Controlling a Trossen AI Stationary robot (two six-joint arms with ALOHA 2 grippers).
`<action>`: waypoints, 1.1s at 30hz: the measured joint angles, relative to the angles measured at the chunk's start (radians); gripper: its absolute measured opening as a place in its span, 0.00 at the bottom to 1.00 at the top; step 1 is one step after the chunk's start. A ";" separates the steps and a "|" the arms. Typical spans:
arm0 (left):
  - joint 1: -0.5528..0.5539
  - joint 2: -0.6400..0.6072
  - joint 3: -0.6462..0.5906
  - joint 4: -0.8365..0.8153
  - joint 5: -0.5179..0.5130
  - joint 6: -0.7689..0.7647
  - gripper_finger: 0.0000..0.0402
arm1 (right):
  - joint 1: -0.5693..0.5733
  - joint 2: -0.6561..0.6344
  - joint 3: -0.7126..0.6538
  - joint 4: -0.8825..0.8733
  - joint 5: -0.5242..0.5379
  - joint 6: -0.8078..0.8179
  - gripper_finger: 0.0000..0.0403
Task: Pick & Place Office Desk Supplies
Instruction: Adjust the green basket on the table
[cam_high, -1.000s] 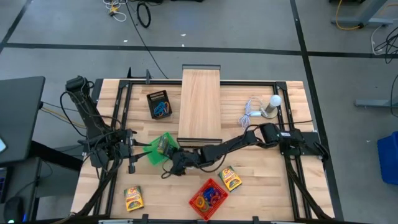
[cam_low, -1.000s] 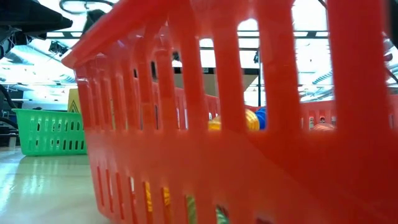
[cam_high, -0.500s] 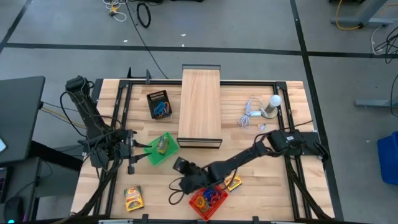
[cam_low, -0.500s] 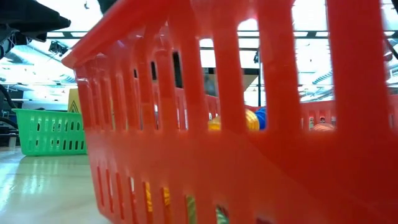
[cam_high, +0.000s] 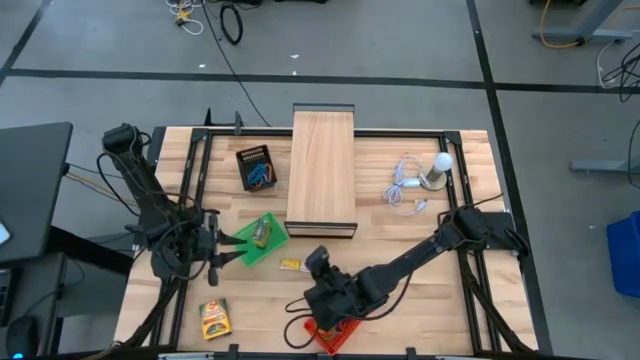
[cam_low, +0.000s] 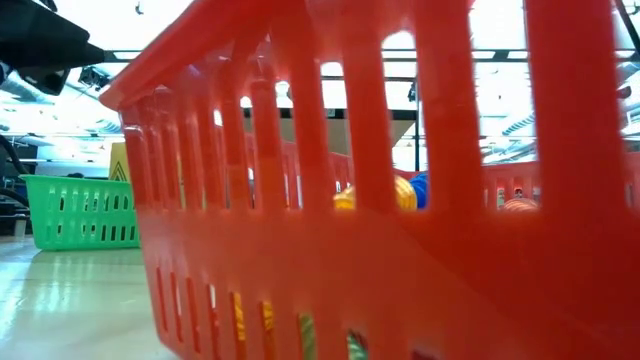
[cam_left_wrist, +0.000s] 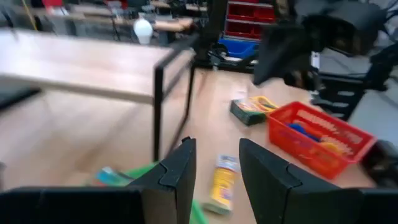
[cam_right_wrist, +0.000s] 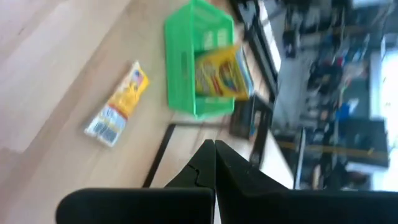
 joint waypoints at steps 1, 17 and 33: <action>0.000 0.013 0.000 0.014 0.007 -0.037 0.32 | 0.005 -0.006 0.000 -0.032 0.002 0.049 0.00; 0.138 0.488 0.033 0.507 0.150 -0.201 0.01 | 0.026 -0.009 0.000 -0.427 0.095 0.497 0.00; 0.188 0.696 0.437 -0.298 0.050 -0.653 0.00 | 0.044 -0.007 0.000 -0.730 0.136 0.808 0.00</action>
